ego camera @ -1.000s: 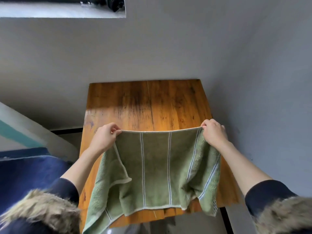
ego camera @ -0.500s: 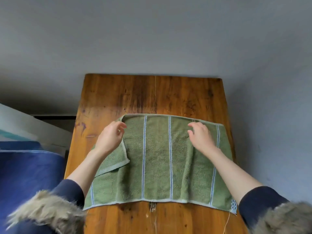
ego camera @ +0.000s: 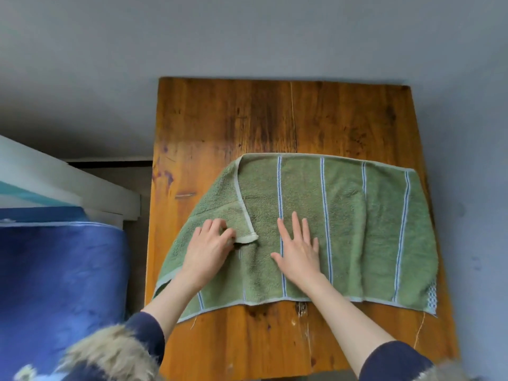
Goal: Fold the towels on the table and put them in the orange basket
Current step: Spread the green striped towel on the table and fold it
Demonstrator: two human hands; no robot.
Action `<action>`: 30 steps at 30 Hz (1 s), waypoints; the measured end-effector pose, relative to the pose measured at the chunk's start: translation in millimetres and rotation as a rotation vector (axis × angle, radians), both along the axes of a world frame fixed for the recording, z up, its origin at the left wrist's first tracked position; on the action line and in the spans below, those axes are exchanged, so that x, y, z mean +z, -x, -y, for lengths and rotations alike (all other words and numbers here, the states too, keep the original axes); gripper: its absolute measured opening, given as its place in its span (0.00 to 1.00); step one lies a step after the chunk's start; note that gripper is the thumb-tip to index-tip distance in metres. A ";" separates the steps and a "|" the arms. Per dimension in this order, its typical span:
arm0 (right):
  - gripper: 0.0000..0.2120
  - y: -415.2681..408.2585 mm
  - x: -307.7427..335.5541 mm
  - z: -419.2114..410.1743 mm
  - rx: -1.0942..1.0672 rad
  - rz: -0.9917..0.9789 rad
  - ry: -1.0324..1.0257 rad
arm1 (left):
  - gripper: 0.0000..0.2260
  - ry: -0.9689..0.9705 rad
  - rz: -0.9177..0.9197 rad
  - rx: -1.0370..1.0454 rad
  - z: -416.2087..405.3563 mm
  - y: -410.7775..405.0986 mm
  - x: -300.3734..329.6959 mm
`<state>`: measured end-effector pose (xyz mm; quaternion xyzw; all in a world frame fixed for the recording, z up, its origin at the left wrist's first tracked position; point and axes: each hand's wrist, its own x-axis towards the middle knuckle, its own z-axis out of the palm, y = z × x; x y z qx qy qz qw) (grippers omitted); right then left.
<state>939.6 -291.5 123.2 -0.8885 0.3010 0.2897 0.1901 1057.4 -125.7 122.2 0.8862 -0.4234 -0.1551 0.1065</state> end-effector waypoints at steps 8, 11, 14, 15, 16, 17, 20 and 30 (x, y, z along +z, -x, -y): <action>0.40 -9.0 4.8 -10.6 -0.053 -0.044 0.051 | 0.02 0.381 -0.429 0.646 -41.8 -82.9 24.0; 0.40 -10.2 6.3 -13.2 -0.068 -0.038 0.055 | 0.02 0.388 -0.401 0.798 -57.8 -131.7 23.7; 0.38 -7.7 7.8 -16.6 -0.076 -0.027 0.055 | 0.09 0.306 -0.371 0.857 -62.9 -156.9 18.2; 0.37 -7.0 7.7 -18.6 -0.068 -0.015 0.063 | 0.12 0.284 -0.318 0.842 -63.3 -157.0 16.1; 0.37 -7.0 7.1 -21.1 -0.050 -0.002 0.075 | 0.14 0.263 -0.238 0.795 -62.8 -152.6 14.5; 0.38 -8.1 6.3 -24.2 -0.023 0.011 0.086 | 0.15 0.238 -0.152 0.702 -61.3 -142.9 12.5; 0.43 -16.7 1.6 -35.3 0.102 0.026 0.098 | 0.25 0.112 -0.043 0.275 -53.9 -100.4 -1.0; 0.56 -34.4 -20.1 -69.1 0.360 -0.046 0.121 | 0.44 -0.236 0.000 -0.080 -20.9 -124.5 -47.0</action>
